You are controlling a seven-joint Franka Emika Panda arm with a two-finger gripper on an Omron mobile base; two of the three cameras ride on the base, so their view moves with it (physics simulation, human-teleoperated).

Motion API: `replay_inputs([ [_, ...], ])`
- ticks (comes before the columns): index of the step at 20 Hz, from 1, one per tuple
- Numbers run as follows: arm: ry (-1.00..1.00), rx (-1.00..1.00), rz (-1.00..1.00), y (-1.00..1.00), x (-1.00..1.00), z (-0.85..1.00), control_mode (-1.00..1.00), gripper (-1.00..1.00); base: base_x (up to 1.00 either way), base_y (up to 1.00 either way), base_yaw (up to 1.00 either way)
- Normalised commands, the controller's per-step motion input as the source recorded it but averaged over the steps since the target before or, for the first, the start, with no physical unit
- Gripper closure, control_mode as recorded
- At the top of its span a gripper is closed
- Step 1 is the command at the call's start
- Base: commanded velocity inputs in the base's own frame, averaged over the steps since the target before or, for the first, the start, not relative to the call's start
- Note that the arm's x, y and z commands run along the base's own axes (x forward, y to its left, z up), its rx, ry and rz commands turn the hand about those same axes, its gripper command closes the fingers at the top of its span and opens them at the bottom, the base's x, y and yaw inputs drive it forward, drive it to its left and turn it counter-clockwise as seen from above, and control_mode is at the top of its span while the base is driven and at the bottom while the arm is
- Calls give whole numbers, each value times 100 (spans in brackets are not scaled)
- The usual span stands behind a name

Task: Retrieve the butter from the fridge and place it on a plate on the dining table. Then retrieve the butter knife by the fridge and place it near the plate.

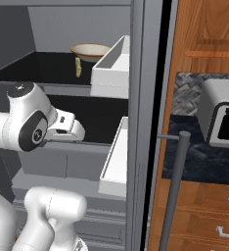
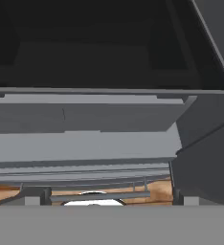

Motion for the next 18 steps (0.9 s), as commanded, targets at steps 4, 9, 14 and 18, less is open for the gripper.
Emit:
replay_inputs([
  [4,-22,0,6,4,-4,40,-100,-100,0,0,0],
  [9,-15,0,2,8,0,68,-100,-100,0,0,0],
  [14,-13,0,1,4,1,54,-100,-100,0,0,0],
  [18,-11,5,1,7,8,43,-100,-100,0,0,0],
])
